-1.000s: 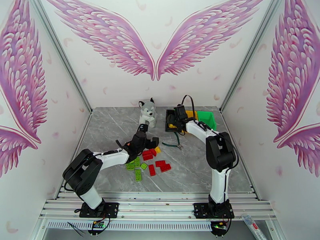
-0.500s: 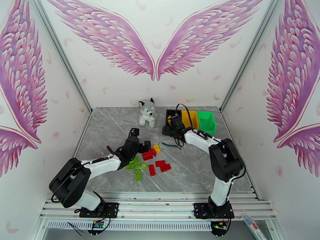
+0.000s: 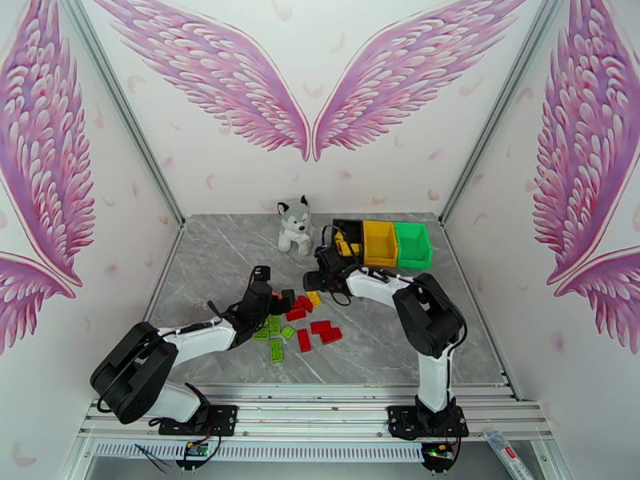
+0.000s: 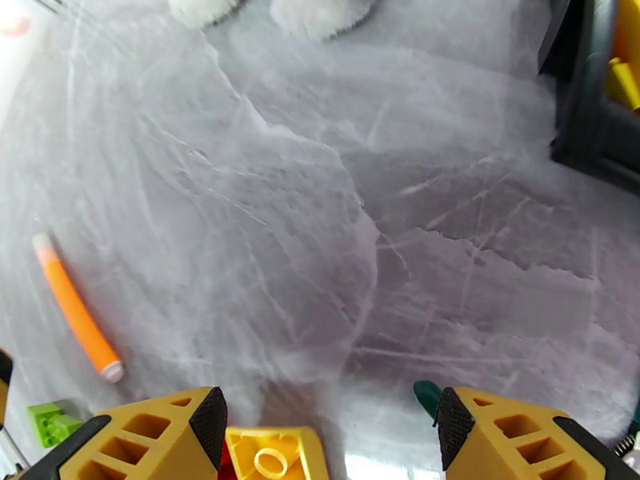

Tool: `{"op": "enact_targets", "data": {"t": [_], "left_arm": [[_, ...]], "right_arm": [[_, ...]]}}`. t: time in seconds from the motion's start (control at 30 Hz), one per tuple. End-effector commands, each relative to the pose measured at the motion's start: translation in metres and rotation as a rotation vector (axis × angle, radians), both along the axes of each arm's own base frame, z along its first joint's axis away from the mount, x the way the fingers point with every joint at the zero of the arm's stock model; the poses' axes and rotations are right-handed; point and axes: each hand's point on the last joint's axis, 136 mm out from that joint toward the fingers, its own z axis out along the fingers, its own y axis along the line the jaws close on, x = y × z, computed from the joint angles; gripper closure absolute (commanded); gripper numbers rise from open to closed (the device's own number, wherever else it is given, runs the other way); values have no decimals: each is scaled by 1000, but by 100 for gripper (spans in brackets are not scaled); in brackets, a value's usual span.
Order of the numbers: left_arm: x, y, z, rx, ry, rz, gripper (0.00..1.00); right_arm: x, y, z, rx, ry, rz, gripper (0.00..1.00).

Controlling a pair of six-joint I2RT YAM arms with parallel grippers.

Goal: Sort the legos into containers by color

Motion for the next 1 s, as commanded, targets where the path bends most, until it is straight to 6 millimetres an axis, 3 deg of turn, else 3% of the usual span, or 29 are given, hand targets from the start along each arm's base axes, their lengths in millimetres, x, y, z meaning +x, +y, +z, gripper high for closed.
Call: {"op": "enact_targets", "data": {"t": [0.0,0.33,0.67,0.97], "left_arm": [[0,0,11,-31,-31,9,1],[1,-6,7,-45,-29,-5,1],[-2,-9,2,-64,-26,-15,1],[-8,-9,2,-65,-30,-18,1]], "right_arm": [[2,15,3,-1,-1,42,25],[-13,20,-15,-44,34,68,28],[-35,10,-33,-110,60,58,30],[-43,6,-34,-95,66,38,37]]}}
